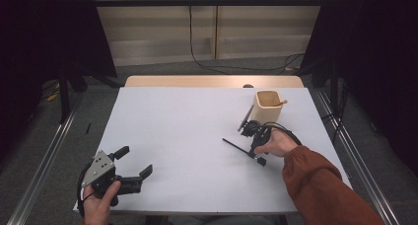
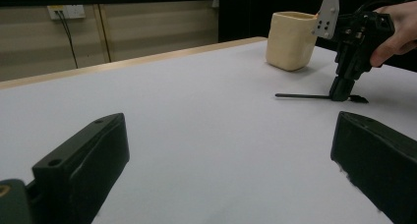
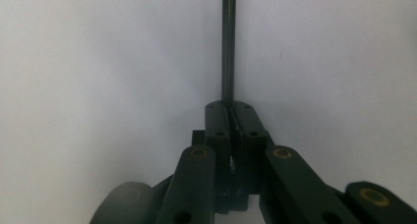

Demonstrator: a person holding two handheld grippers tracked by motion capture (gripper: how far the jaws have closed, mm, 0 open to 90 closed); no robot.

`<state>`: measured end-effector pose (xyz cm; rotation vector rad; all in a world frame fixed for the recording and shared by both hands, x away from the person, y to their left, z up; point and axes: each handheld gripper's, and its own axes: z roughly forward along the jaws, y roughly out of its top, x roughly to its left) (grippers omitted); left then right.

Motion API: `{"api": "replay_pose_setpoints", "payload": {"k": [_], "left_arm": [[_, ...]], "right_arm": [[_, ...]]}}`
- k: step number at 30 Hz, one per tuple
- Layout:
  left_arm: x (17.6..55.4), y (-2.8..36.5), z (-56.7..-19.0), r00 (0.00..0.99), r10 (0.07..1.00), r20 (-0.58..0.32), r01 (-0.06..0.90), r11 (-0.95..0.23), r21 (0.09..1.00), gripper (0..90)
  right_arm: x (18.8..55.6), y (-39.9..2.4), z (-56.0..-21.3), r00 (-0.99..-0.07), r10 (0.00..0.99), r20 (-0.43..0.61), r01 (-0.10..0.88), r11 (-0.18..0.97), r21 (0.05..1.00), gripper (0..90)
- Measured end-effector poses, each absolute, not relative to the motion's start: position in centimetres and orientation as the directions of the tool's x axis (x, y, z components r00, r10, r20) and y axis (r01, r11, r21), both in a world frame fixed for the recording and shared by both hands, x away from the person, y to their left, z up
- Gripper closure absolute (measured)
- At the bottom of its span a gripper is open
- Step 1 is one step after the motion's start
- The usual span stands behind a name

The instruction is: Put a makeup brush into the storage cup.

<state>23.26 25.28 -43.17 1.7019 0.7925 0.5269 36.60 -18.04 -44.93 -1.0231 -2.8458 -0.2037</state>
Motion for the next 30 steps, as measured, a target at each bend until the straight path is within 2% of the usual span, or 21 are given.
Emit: {"api": "replay_pose_setpoints", "payload": {"k": [4,14,23,30], "left_arm": [[23.3,25.3,-43.2,0.672,0.739,-0.054,0.235,-0.144,0.961,1.1],[23.2,25.3,-43.2,0.671,0.74,-0.052,0.233,-0.145,0.962,1.1],[23.2,25.3,-43.1,0.669,0.741,-0.053,0.234,-0.142,0.962,1.1],[23.2,25.3,-43.2,0.67,0.741,-0.054,0.234,-0.142,0.962,1.1]], "right_arm": [[36.4,-18.4,-44.8,-0.763,0.625,0.162,0.644,0.756,0.116,86.9],[35.9,-19.9,-43.1,-0.72,0.668,0.189,0.692,0.671,0.267,86.9],[34.9,-20.8,-42.1,-0.754,0.626,0.2,0.645,0.645,0.41,86.9],[34.1,-22.2,-41.1,-0.767,0.589,0.254,0.613,0.557,0.56,86.8]]}}
